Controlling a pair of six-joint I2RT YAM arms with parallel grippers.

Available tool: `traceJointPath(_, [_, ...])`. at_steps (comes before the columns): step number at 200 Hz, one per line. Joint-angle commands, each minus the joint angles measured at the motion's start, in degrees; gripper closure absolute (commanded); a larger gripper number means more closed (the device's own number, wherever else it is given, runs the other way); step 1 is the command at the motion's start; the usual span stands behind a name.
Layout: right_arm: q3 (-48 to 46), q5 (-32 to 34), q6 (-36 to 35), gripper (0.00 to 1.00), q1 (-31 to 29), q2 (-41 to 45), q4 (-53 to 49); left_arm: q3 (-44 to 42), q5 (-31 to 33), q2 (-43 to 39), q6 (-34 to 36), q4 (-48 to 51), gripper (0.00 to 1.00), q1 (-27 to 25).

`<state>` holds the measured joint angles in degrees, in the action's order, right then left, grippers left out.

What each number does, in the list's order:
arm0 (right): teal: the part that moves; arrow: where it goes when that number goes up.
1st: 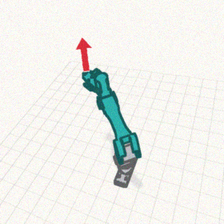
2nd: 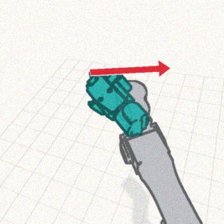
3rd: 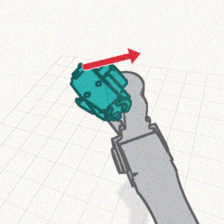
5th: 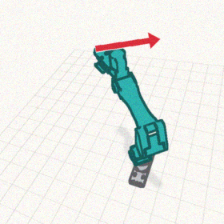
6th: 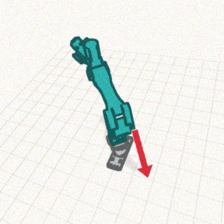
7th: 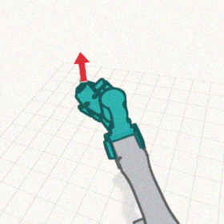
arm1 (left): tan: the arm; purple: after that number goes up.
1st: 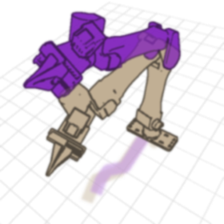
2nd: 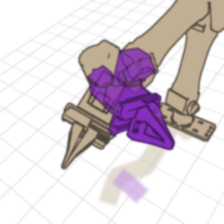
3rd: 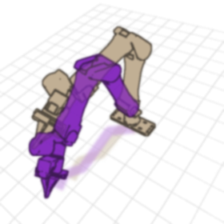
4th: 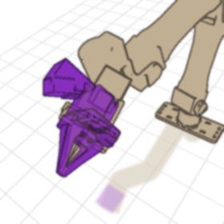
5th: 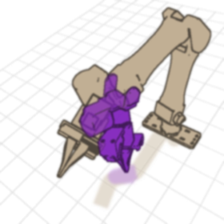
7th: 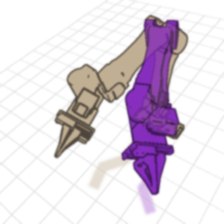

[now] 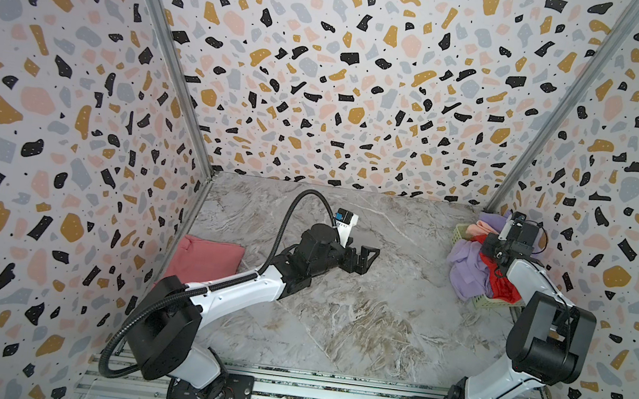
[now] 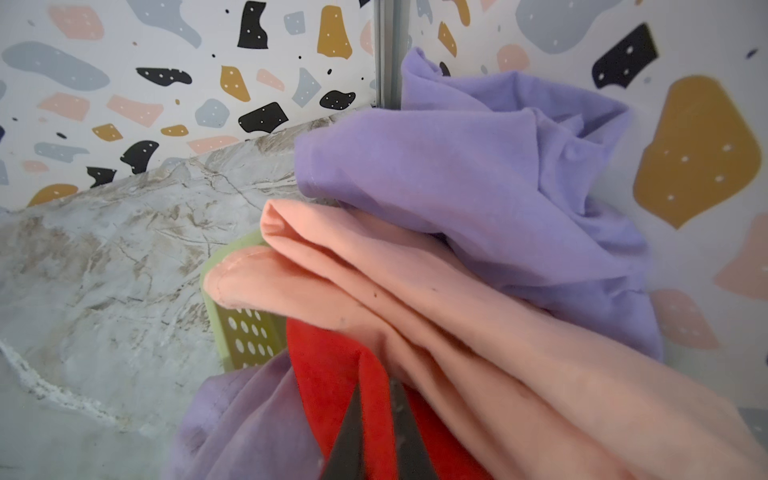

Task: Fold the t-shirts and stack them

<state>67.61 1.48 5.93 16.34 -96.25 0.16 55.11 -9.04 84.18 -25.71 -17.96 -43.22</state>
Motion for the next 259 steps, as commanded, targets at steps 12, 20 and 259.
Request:
traceJointPath(12, [2.4, -1.7, 0.0, 1.00, 0.0, 11.8, 3.5, 1.4, -1.1, -0.7, 0.7, -1.7, 0.00, -0.1])
traceJointPath(20, [4.1, -3.1, -0.5, 1.00, 0.0, 13.6, 3.0, 1.9, -1.5, -0.7, 0.7, -1.7, 0.00, -0.1])
traceJointPath(259, [9.1, -6.2, 15.2, 0.07, -28.8, 11.4, 2.0, -6.5, 27.1, -22.2, 6.8, 16.5, 0.00, 0.1])
